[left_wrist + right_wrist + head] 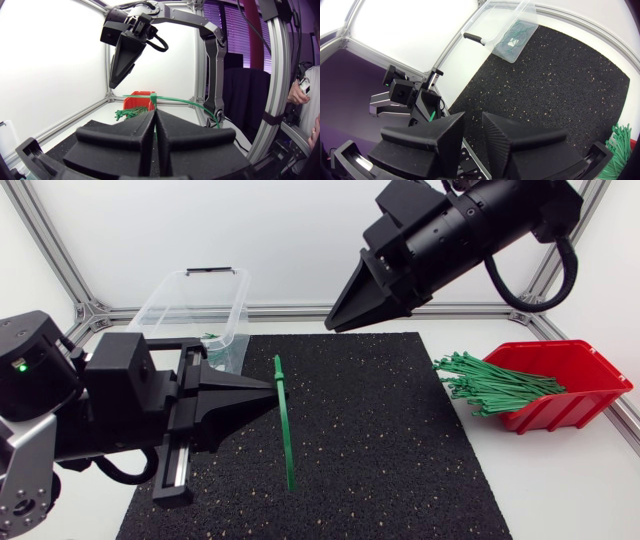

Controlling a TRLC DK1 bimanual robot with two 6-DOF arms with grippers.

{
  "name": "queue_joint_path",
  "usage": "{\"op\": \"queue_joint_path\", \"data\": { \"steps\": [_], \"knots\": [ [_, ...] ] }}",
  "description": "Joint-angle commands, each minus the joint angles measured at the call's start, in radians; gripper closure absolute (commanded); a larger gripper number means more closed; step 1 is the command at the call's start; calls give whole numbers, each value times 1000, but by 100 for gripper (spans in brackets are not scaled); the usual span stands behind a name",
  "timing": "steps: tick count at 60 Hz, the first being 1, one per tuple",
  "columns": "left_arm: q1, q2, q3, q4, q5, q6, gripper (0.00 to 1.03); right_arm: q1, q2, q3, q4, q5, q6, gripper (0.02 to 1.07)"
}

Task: Take a green cable tie from the red box, thread the tail through the head to close it, then place it in the transparent bin on the left.

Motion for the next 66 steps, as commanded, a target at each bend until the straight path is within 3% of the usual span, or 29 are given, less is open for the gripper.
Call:
{"op": "queue_joint_path", "data": {
  "steps": [1, 34, 66],
  "knots": [
    [12, 3, 27, -5, 39, 25, 100, 34, 37, 28, -7, -9, -22, 74],
    [21, 109, 55, 18, 66, 107, 100, 120, 119, 113, -104, -64, -25, 79],
    [18, 153, 92, 21, 59, 123, 100, 140, 105, 58, -115, -64, -54, 79]
  ]
}}
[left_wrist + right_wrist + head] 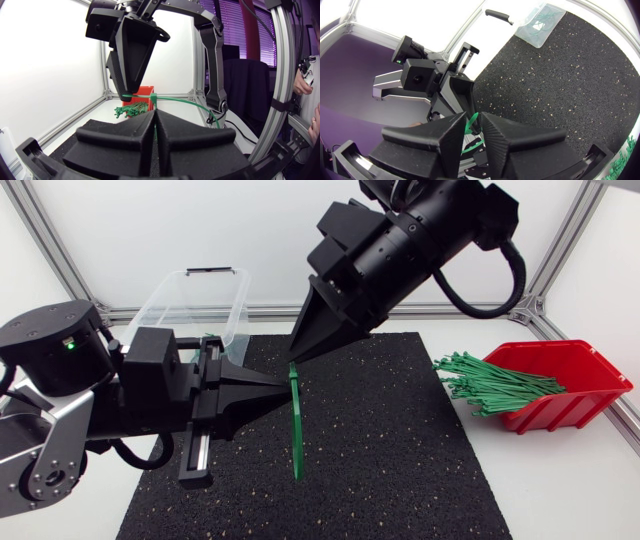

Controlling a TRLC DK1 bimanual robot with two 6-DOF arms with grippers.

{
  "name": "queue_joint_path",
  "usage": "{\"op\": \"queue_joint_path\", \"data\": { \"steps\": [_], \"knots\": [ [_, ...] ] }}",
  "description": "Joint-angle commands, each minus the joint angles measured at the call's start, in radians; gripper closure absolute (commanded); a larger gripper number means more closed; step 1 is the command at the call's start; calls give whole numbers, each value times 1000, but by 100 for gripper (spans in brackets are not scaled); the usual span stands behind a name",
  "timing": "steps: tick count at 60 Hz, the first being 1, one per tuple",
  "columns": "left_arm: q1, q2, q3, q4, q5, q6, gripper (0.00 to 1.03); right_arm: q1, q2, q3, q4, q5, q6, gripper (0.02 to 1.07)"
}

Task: Take a green cable tie from the red box, thread the tail through the head to close it, then place it in the transparent bin on the left.

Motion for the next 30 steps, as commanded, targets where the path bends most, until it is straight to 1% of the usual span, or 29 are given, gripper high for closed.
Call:
{"op": "queue_joint_path", "data": {
  "steps": [1, 5, 10, 14, 20, 30],
  "knots": [
    [5, 14, 32, 13, 9, 20, 100, 14, -2, -26, -17, -7, -24, 79],
    [3, 14, 32, 13, 7, 20, 100, 17, -2, -32, -17, -7, -24, 83],
    [3, 14, 32, 13, 7, 20, 100, 24, -7, -42, -17, -7, -31, 83],
    [3, 14, 30, 13, 7, 20, 100, 24, -13, -43, -17, -7, -31, 92],
    [2, 14, 27, 13, 7, 22, 100, 24, -20, -45, -18, -7, -31, 101],
    [-12, 13, 23, 13, 7, 24, 100, 26, -28, -34, -20, -7, -43, 101]
  ]
}}
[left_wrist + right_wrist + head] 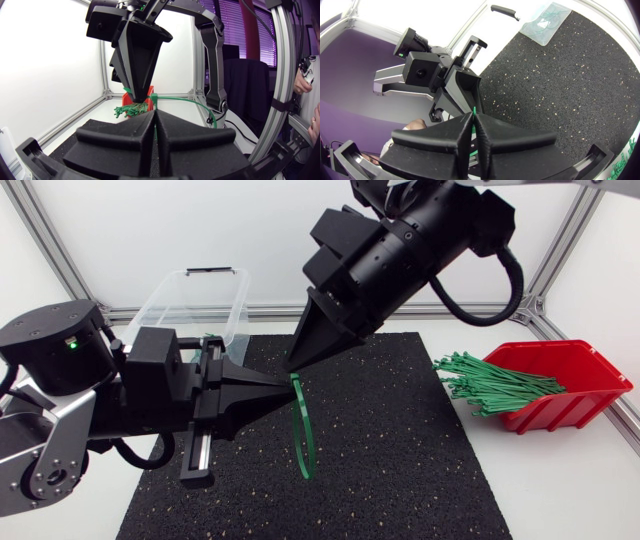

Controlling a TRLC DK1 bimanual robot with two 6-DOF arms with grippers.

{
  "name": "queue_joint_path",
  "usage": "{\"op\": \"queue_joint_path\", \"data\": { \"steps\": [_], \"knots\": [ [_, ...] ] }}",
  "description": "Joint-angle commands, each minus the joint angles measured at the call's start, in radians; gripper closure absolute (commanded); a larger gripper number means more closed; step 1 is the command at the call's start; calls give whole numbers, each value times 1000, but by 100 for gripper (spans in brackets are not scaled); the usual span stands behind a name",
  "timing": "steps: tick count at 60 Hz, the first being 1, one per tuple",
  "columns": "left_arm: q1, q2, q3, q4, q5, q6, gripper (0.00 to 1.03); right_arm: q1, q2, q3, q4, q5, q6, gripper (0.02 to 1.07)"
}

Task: Take a green cable tie from the red box, thread the tail through the head to close it, then place it in the transparent bin on the left.

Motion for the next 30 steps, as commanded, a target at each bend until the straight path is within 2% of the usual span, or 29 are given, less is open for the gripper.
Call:
{"op": "queue_joint_path", "data": {
  "steps": [1, 11, 30],
  "knots": [
    [-11, 7, 19, 13, 6, 21, 100, 7, -18, -13, -19, 1, -28, 101],
    [-45, 2, 6, 13, 0, 19, 100, 5, -16, -5, -21, 1, -40, 101],
    [-209, -28, -55, 9, -95, 24, 100, -36, 16, 30, -10, 1, -42, 101]
  ]
}}
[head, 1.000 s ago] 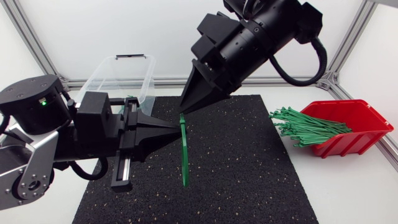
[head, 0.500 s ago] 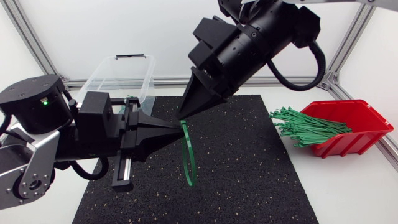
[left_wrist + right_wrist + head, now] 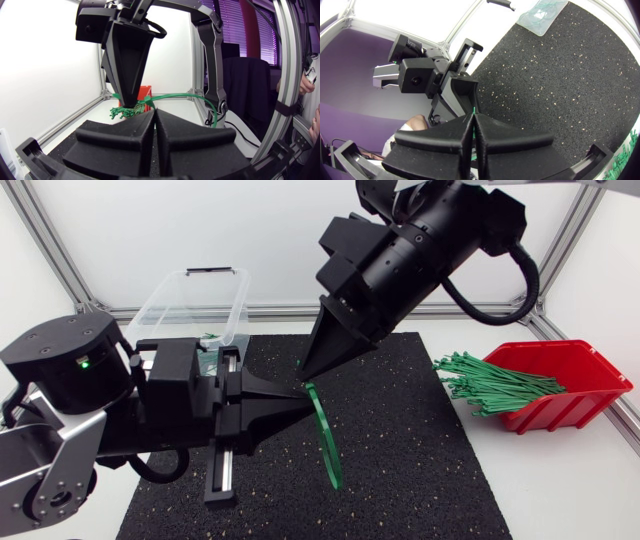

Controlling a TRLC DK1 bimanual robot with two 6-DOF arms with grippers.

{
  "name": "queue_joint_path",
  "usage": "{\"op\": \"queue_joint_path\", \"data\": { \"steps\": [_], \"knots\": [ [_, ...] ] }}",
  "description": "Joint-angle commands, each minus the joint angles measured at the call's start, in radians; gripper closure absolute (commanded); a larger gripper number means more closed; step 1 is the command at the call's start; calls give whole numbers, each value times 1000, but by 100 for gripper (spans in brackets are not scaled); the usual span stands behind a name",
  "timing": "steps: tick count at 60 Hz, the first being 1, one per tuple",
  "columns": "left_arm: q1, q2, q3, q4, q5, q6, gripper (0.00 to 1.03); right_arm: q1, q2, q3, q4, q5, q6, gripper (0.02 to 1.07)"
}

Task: Take a green cable tie from the red box, thread the tail through the head to close it, then place it in the transparent bin on the left.

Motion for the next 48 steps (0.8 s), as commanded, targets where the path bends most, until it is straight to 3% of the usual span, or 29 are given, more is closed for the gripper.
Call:
{"op": "queue_joint_path", "data": {
  "steps": [1, 11, 19, 26, 34, 40, 45, 48],
  "knots": [
    [-68, -20, -40, 4, 33, 25, 100, -22, 21, 32, 53, 0, -17, 101],
    [-70, -29, -35, -2, 24, 25, 100, -17, 19, 30, 48, 0, -18, 101],
    [-7, -36, -21, -4, 24, 24, 100, -9, -13, 1, 48, -3, -15, 100],
    [50, -55, -14, -10, 25, 25, 100, -15, -36, -19, 53, 7, -18, 77],
    [125, -69, 19, -41, 47, 25, 100, -48, -40, -28, 53, 49, -33, 60],
    [188, -78, 45, -78, 65, 25, 100, -55, -47, -40, 59, 95, -53, 34],
    [235, -70, 80, -122, 67, 25, 100, -66, -44, -46, 70, 121, -60, 31],
    [266, -63, 108, -156, 68, 27, 100, -69, -42, -57, 87, 162, -66, 24]
  ]
}}
